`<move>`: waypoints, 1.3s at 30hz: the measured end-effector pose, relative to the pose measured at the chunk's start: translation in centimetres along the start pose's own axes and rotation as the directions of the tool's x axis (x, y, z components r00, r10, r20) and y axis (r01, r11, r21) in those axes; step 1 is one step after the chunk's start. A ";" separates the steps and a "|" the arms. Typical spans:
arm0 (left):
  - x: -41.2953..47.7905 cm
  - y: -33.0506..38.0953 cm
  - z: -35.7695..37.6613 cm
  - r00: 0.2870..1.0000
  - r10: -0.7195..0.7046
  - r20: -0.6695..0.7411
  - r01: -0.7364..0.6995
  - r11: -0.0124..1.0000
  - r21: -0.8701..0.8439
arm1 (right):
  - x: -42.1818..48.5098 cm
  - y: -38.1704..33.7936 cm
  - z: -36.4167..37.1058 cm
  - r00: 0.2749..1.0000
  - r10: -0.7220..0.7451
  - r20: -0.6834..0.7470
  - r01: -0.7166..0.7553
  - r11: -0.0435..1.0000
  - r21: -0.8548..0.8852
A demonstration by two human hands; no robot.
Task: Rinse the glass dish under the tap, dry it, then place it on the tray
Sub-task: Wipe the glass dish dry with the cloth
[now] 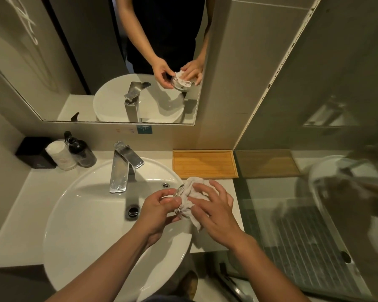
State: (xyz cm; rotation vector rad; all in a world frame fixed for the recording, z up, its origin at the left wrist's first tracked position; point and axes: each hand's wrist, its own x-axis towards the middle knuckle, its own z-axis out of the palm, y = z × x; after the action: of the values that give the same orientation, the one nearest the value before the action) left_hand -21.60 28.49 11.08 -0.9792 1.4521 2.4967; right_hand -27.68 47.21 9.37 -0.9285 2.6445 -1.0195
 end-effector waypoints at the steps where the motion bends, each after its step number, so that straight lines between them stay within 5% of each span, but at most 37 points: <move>1: 0.0 0.0 -0.1 1.000 0.005 0.001 -0.005 1.000 0.007 | 0.2 0.1 -0.1 1.000 0.024 0.006 -0.024 1.000 0.006; 8: -0.3 -0.5 0.6 0.998 0.047 0.039 -0.046 0.999 -0.011 | 1.4 -2.4 0.1 0.953 0.288 -0.090 -0.230 0.887 0.402; 16: -0.3 0.4 0.5 0.993 0.010 0.114 -0.021 0.995 0.095 | 0.7 -2.8 -0.1 0.953 0.280 -0.118 -0.203 0.874 0.442; 22: 0.4 1.9 0.2 0.974 -0.063 0.220 0.023 0.983 0.180 | 0.5 -2.5 -0.5 0.976 0.220 -0.003 -0.194 0.867 0.459; 34: -0.2 0.0 1.9 0.996 0.069 0.060 -0.069 0.998 0.009 | 0.1 -3.0 1.3 0.867 0.465 -0.176 -0.252 0.715 0.652; 39: 0.3 1.6 1.0 0.985 -0.053 0.163 0.059 0.998 -0.032 | 1.1 -2.1 -1.0 0.937 0.347 -0.049 -0.263 0.788 0.556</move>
State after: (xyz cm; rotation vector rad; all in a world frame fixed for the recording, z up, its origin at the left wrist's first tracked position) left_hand -22.91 28.38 12.41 -0.7895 1.3172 2.5046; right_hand -27.82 45.87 11.56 -0.2919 2.2759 -1.6673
